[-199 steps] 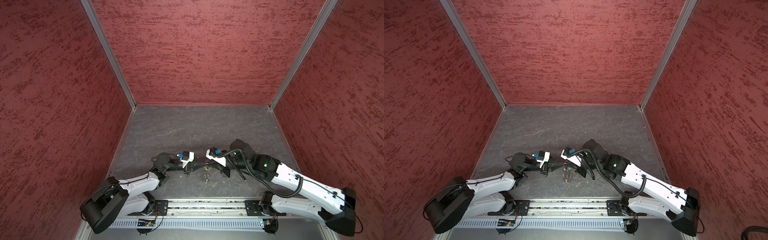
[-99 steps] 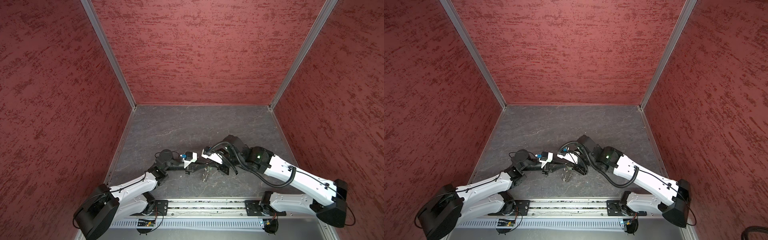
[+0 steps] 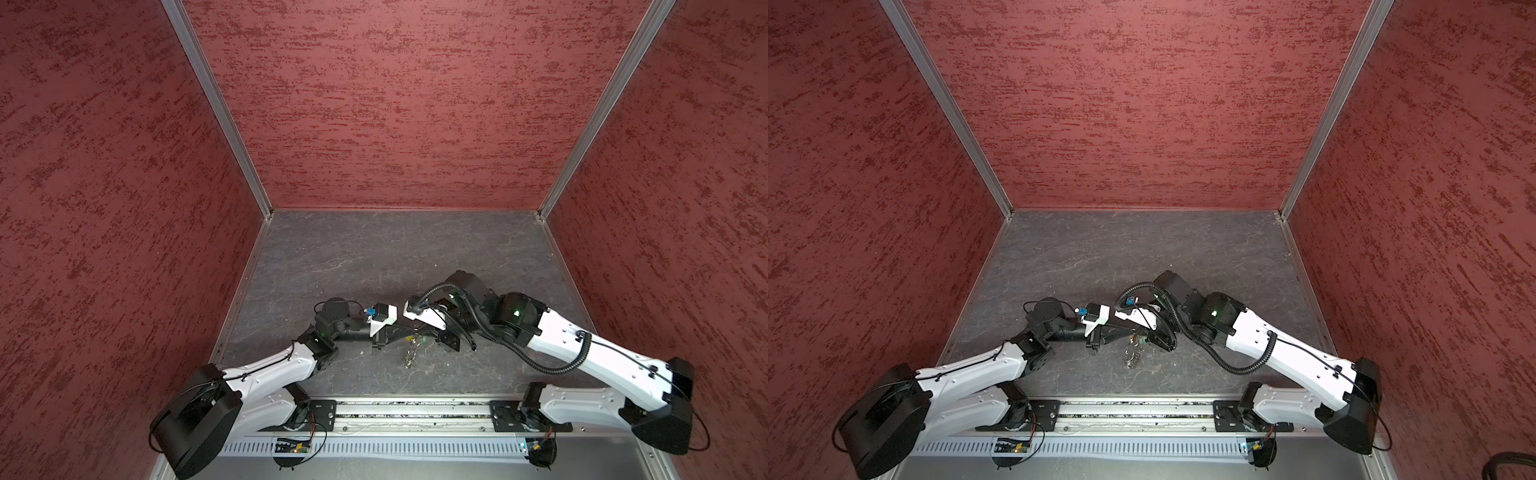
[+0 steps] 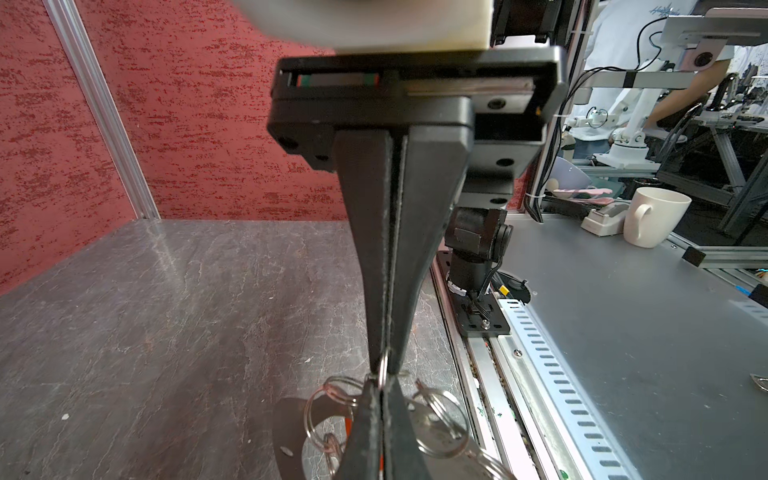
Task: Put the keys on the keyring
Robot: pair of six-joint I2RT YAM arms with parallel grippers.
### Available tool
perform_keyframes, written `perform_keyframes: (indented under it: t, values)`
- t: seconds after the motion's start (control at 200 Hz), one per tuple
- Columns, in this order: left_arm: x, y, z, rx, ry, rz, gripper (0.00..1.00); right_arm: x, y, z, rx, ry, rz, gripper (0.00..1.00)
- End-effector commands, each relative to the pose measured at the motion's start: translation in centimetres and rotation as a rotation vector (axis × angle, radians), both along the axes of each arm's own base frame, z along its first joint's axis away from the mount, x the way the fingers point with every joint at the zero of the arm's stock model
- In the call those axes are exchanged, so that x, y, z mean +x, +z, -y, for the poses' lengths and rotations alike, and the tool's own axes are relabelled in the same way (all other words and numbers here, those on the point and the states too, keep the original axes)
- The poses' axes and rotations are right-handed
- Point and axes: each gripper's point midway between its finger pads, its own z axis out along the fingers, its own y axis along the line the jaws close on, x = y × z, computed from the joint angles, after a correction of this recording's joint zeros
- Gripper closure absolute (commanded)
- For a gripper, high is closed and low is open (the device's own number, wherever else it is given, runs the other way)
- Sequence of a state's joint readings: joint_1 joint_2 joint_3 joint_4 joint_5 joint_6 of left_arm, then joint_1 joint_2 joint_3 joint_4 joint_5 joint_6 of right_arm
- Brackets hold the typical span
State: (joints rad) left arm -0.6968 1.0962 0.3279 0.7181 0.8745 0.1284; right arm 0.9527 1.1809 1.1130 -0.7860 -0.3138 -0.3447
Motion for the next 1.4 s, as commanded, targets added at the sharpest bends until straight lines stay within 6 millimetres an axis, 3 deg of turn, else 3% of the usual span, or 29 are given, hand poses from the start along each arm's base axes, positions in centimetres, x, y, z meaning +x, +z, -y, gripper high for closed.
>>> perform_keyframes:
  t: [0.0, 0.195, 0.431, 0.691, 0.897, 1.363, 1.398]
  values:
    - [-0.3, 0.6, 0.4, -0.009, -0.027, 0.011, 0.97, 0.1, 2.7, -1.0, 0.119, 0.019, 0.052, 1.0]
    - [0.2, 1.3, 0.1, -0.051, 0.012, 0.026, 1.0, 0.8, 3.5, -0.1, 0.168, -0.054, 0.102, 0.83]
    - [0.0, 2.6, 0.0, -0.152, -0.022, 0.004, 1.0, -0.1, 3.9, 0.7, 0.281, -0.078, 0.101, 0.79]
    - [-0.5, 2.6, -0.2, -0.147, -0.03, 0.045, 1.0, -0.2, 2.4, 0.4, 0.314, -0.084, 0.065, 0.81]
    - [-1.0, 2.6, -0.3, -0.15, -0.052, 0.056, 1.0, -0.3, 2.6, 0.1, 0.34, -0.074, 0.06, 0.82]
    - [-1.3, 2.3, -0.2, -0.127, -0.074, 0.049, 1.0, -0.4, 2.0, -0.1, 0.279, -0.052, 0.028, 1.0]
    - [-1.1, 1.9, 0.0, -0.104, -0.073, 0.04, 0.96, -0.2, 1.9, 0.0, 0.255, -0.054, 0.029, 1.0]
